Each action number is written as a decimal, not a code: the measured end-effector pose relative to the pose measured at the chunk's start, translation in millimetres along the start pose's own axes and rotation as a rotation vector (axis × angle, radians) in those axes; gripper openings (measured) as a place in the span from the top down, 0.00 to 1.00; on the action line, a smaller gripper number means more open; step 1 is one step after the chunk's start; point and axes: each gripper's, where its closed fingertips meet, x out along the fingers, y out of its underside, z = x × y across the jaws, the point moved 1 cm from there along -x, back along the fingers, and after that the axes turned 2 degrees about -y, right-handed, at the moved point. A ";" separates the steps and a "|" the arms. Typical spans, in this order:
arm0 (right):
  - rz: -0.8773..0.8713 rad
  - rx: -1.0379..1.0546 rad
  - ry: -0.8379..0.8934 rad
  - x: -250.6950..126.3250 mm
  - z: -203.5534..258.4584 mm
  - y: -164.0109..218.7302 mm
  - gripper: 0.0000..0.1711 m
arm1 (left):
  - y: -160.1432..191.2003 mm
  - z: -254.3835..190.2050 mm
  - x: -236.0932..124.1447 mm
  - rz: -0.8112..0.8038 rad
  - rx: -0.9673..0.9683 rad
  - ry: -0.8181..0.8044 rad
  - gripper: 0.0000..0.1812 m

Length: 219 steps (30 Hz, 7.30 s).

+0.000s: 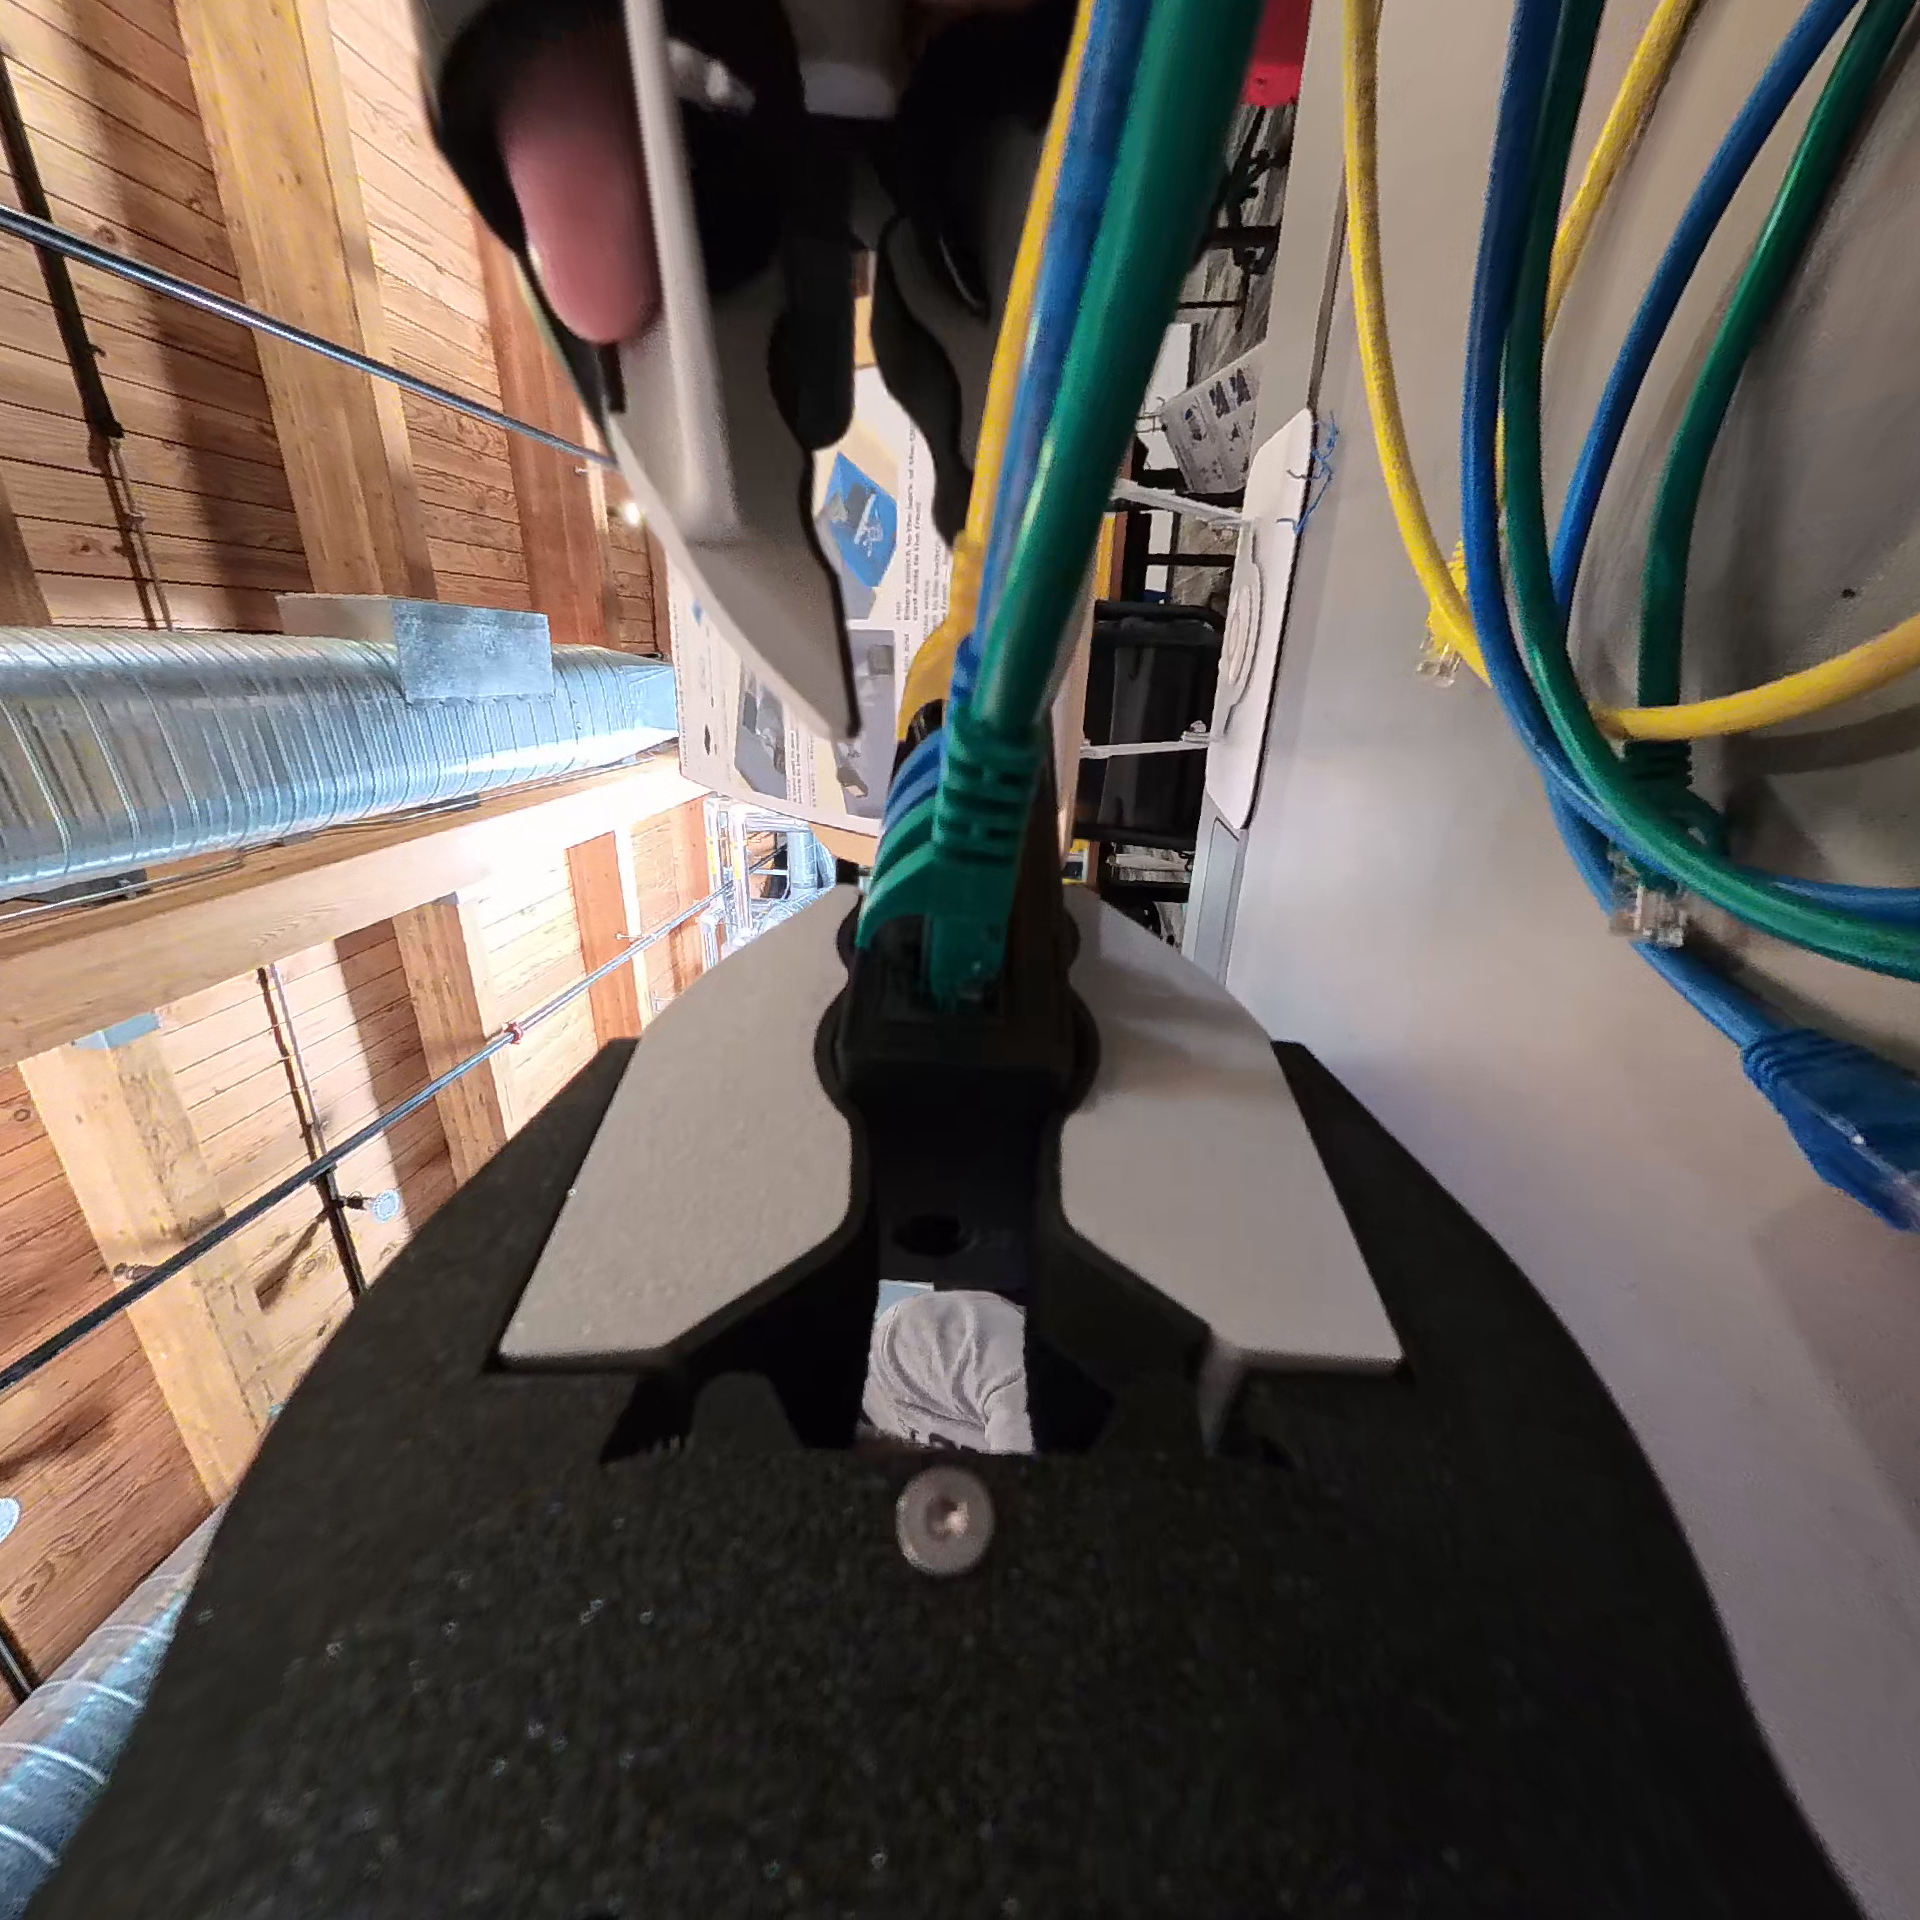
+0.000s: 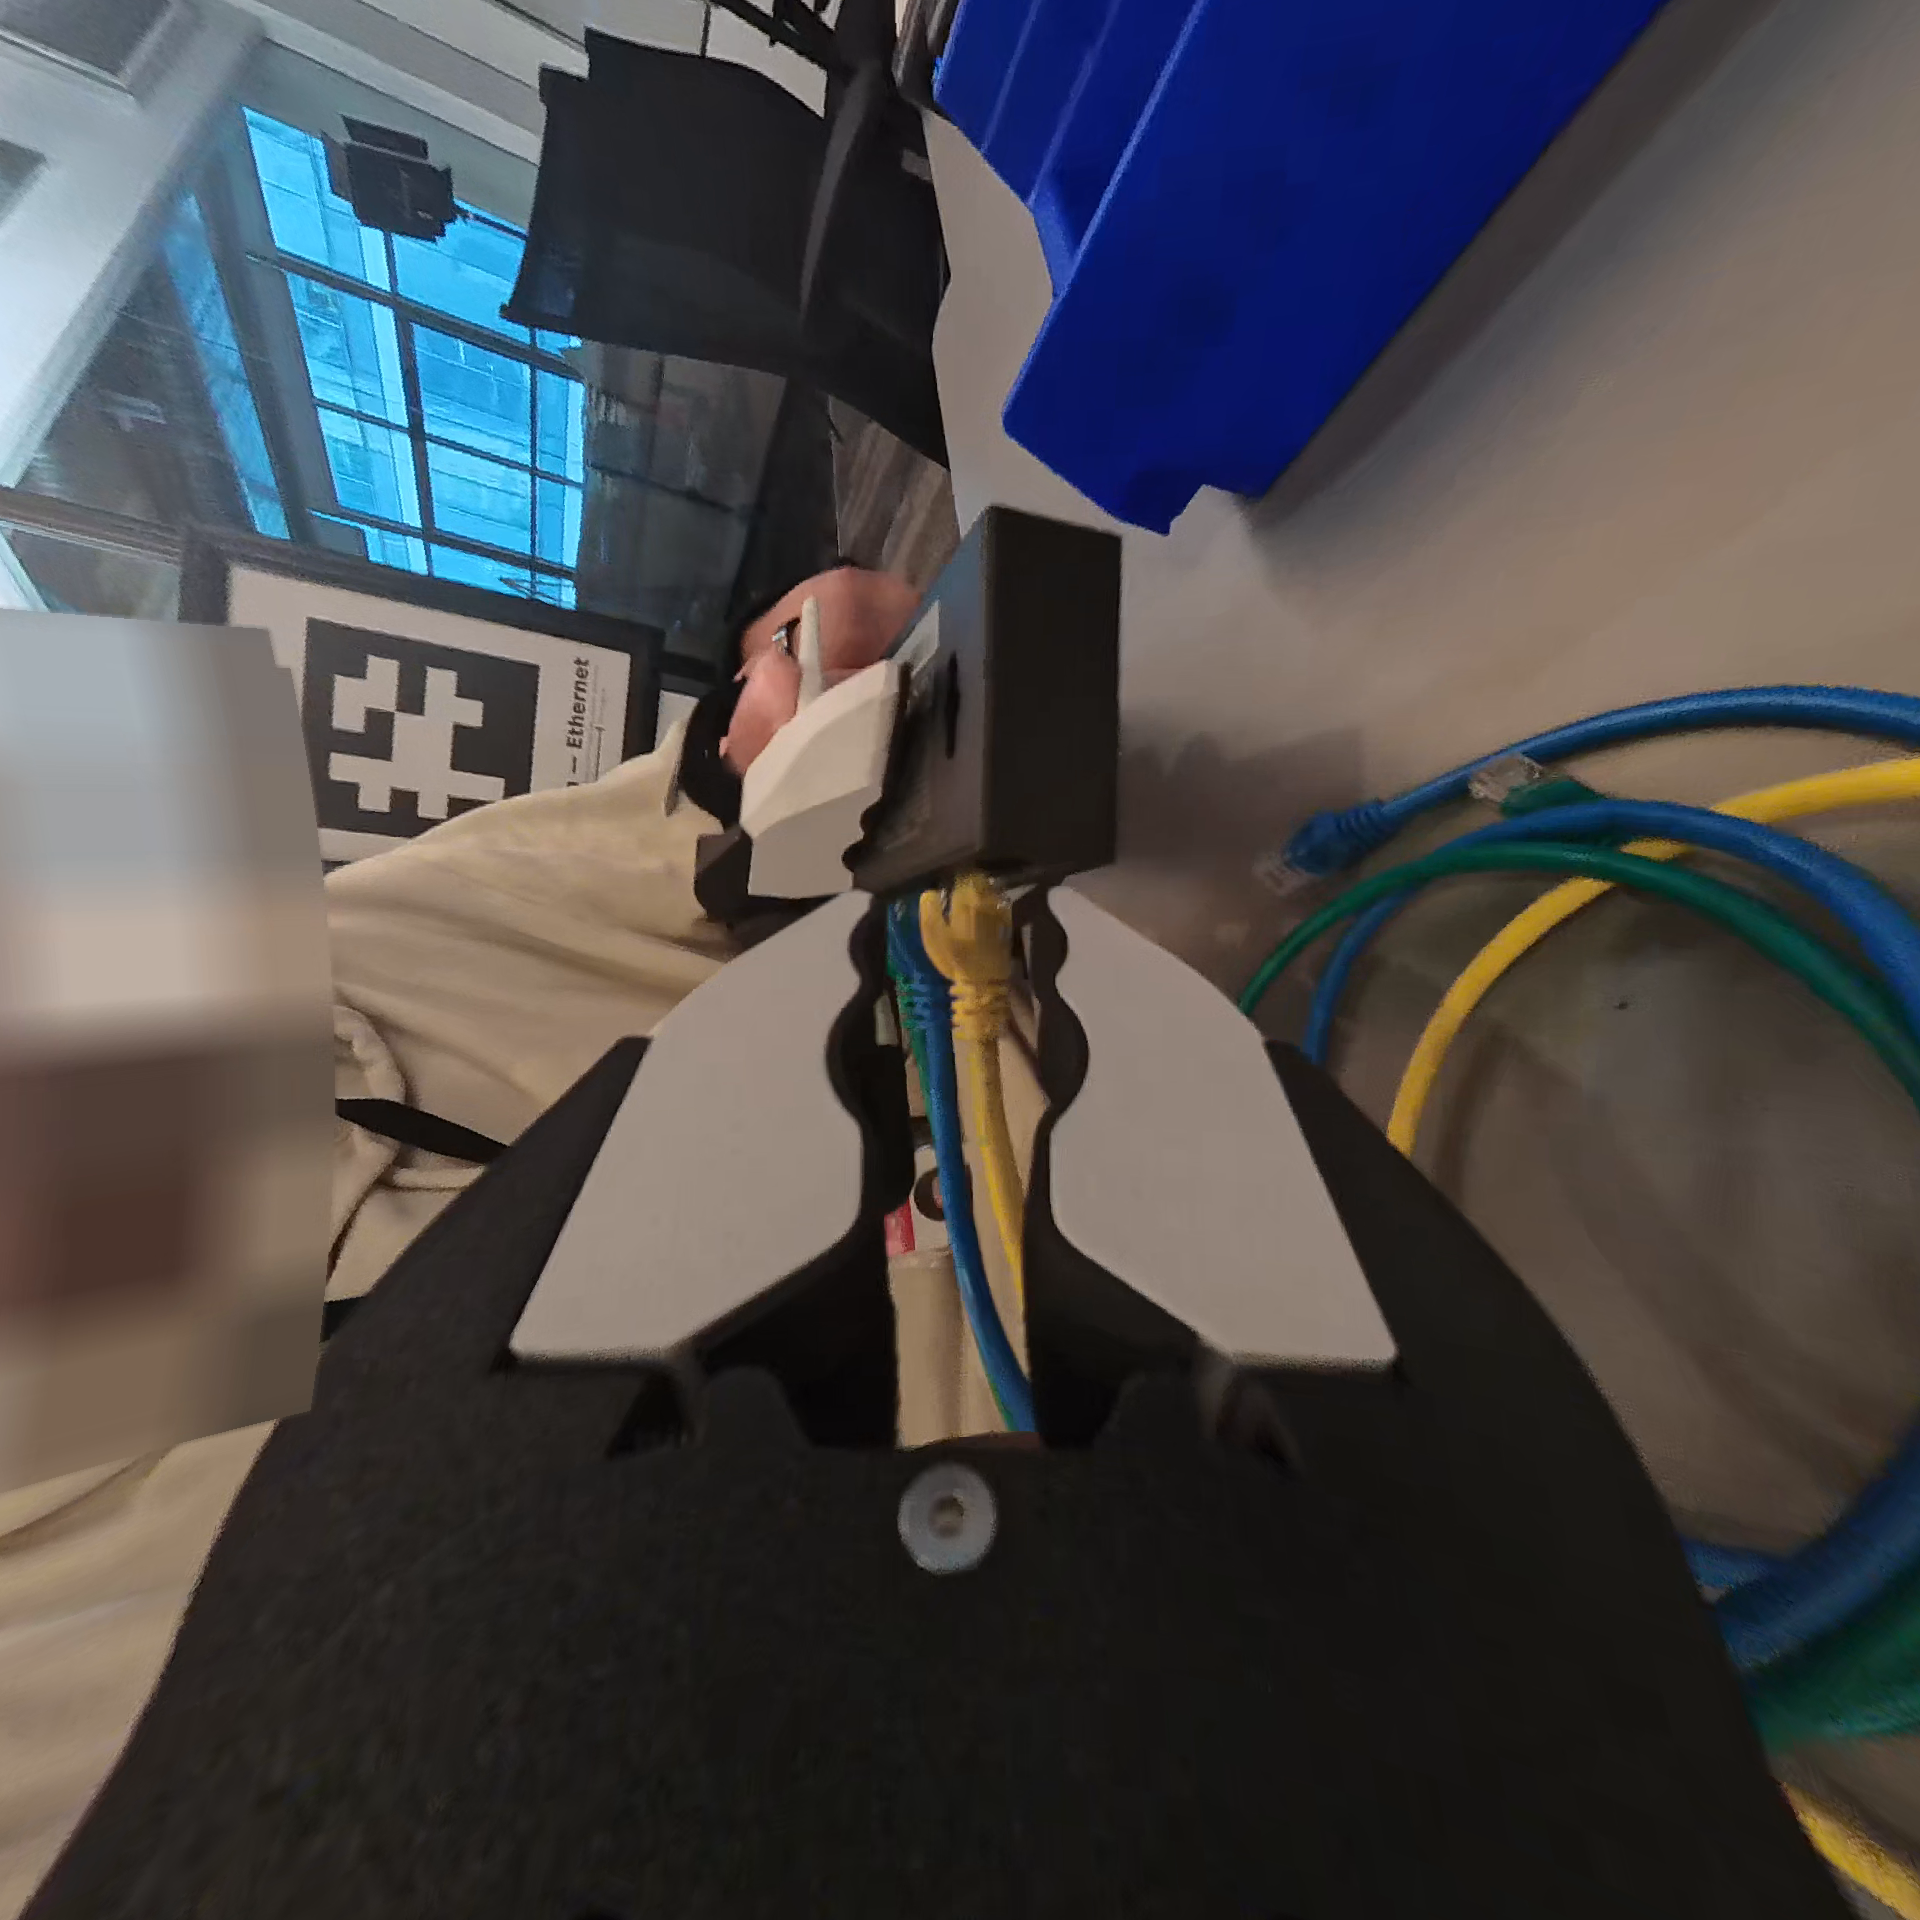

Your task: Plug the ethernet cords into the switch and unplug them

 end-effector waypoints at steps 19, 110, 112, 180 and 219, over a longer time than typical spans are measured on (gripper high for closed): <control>-0.022 0.037 -0.059 3.8 -4.1 -3.6 0.90 | 4.1 -2.5 1.3 0.015 -0.011 0.023 0.83; 0.241 -0.359 1.183 -82.5 -136.5 82.7 0.97 | 72.2 -27.0 -78.7 0.242 -0.082 0.350 0.84; 0.229 -0.407 1.198 -80.5 -128.5 79.4 0.97 | 70.8 -26.0 -79.1 0.239 -0.085 0.349 0.83; 0.631 -0.116 0.943 -249.0 -109.0 153.4 0.96 | 53.3 -45.5 -85.1 0.205 -0.077 0.431 0.83; -0.016 -0.526 0.217 55.1 12.0 62.6 0.83 | 12.5 -11.8 -62.0 -0.013 0.067 0.076 0.84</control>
